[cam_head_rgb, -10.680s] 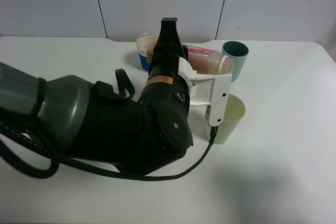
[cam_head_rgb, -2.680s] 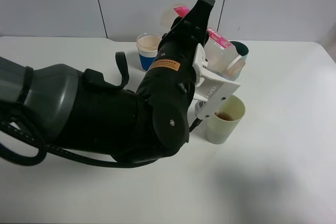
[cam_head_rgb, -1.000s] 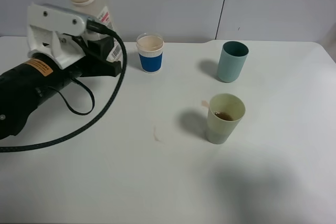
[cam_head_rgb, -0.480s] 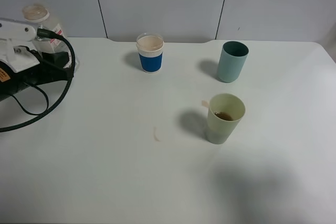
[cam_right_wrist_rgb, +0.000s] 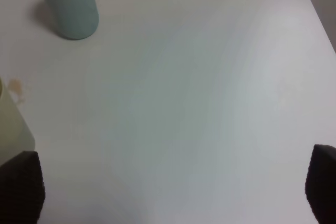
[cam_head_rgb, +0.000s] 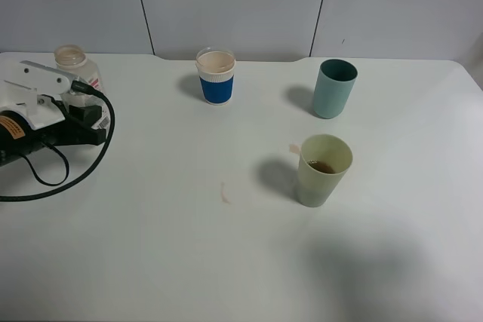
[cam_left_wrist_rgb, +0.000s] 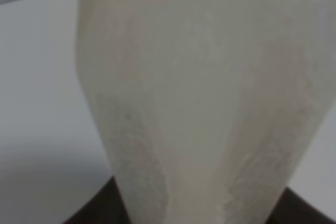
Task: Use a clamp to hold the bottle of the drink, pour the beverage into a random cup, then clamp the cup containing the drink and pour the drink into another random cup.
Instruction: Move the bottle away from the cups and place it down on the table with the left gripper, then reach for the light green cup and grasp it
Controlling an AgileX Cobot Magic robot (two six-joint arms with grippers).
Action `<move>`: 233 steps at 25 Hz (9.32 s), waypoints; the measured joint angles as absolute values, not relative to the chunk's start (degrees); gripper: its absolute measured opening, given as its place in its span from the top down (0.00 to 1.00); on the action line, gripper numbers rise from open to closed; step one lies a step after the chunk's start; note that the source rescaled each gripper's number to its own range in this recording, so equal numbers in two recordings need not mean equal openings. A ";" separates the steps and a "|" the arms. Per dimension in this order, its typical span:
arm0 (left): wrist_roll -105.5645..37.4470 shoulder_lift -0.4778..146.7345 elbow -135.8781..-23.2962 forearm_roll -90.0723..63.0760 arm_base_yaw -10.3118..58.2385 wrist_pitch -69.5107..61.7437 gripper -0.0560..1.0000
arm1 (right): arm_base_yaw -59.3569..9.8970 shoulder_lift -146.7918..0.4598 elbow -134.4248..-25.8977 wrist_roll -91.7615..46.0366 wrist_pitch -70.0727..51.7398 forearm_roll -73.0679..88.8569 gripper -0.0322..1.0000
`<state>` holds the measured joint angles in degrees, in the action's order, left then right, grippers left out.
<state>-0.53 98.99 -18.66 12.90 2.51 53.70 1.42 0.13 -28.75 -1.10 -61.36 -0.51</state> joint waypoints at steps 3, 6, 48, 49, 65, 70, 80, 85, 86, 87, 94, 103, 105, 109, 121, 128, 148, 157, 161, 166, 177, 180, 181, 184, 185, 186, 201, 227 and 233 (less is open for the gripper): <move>-1.26 103.51 -18.71 14.15 2.51 60.36 0.94 | 1.42 0.13 -28.75 -1.10 -61.36 -0.51 0.00; -1.26 106.27 -18.71 14.31 2.51 63.77 0.94 | 1.42 0.13 -28.75 -1.10 -61.36 -0.51 0.00; -1.69 111.12 -18.86 16.07 2.51 69.15 0.01 | 1.42 0.13 -28.75 -1.10 -61.36 -0.51 0.00; -1.69 109.85 -18.20 16.07 2.51 69.15 0.01 | 1.42 0.13 -28.75 -1.10 -61.36 -0.51 0.00; 5.20 72.31 -5.97 8.28 2.51 55.76 0.01 | 1.42 0.13 -28.75 -1.10 -61.36 -0.51 0.00; 6.11 57.79 -7.58 6.11 2.51 46.66 0.00 | 1.42 0.13 -28.75 -1.10 -61.36 -0.51 0.00; 6.27 37.00 -24.92 5.99 2.51 10.41 0.00 | 1.42 0.13 -28.75 -1.10 -61.36 -0.51 0.00; 6.27 29.52 -34.71 5.99 2.51 -14.59 0.00 | 1.42 0.13 -28.75 -1.10 -61.36 -0.51 0.00; 6.20 28.23 -36.13 5.99 2.51 -19.75 0.00 | 1.42 0.13 -28.75 -1.10 -61.36 -0.51 0.00; 5.91 26.73 -37.65 5.99 2.51 -24.42 0.00 | 1.42 0.13 -28.75 -1.10 -61.36 -0.51 0.00; 5.18 15.56 -41.67 6.68 2.51 -44.11 0.00 | 1.42 0.13 -28.75 -1.10 -61.36 -0.51 0.00; 5.18 3.53 -41.69 9.71 2.51 -57.47 0.00 | 1.42 0.13 -28.75 -1.10 -61.36 -0.51 0.00; 5.18 0.96 -41.74 9.83 2.51 -61.11 0.00 | 1.42 0.13 -28.75 -1.10 -61.36 -0.51 0.00; 5.43 -0.27 -41.74 10.46 2.51 -63.98 0.00 | 1.42 0.13 -28.75 -1.10 -61.36 -0.51 0.00; 10.18 -0.30 -33.88 13.19 2.51 -69.04 0.00 | 1.42 0.13 -28.75 -1.10 -61.36 -0.51 0.00; 11.04 -0.30 -30.94 14.39 2.51 -65.94 0.00 | 1.42 0.13 -28.75 -1.10 -61.36 -0.51 0.00; 9.68 -0.30 -30.53 10.30 2.51 -57.30 0.00 | 1.42 0.13 -28.75 -1.10 -61.36 -0.51 0.00; 9.45 -0.30 -30.49 9.12 2.51 -57.40 0.00 | 1.42 0.13 -28.75 -1.10 -61.36 -0.51 0.00; 9.45 -0.30 -30.49 8.73 2.51 -57.40 0.00 | 1.42 0.13 -28.75 -1.10 -61.36 -0.51 0.00; 9.27 -0.30 -30.47 6.58 2.51 -57.58 0.00 | 1.42 0.13 -28.75 -1.10 -61.36 -0.51 0.00; 9.21 -0.30 -29.70 6.63 2.51 -60.32 0.00 | 1.42 0.13 -28.75 -1.10 -61.36 -0.51 0.00; 9.21 -0.30 -29.70 6.53 2.51 -60.32 0.00 | 1.42 0.13 -28.75 -1.10 -61.36 -0.51 0.00; 9.21 -0.30 -29.70 6.41 2.51 -60.32 0.00 | 1.42 0.13 -28.75 -1.10 -61.36 -0.51 0.00; 9.21 -0.30 -29.70 5.57 2.51 -60.32 0.00 | 1.42 0.13 -28.75 -1.10 -61.36 -0.51 0.00; 9.21 -0.30 -29.70 5.30 2.51 -60.32 0.00 | 1.42 0.13 -28.75 -1.10 -61.36 -0.51 0.00; 9.21 -0.30 -29.70 5.24 2.51 -60.32 0.00 | 1.42 0.13 -28.75 -1.10 -61.36 -0.51 0.00; 9.21 -0.30 -29.70 5.10 2.51 -60.32 0.00 | 1.42 0.13 -28.75 -1.10 -61.36 -0.51 0.00; 9.21 -0.30 -29.70 5.06 2.51 -60.32 0.00 | 1.42 -9.71 -28.91 -1.10 -61.18 -0.51 0.00; 9.21 -0.30 -29.70 5.06 2.51 -60.32 0.00 | 1.42 -27.64 -33.89 -1.47 -55.24 -0.51 0.00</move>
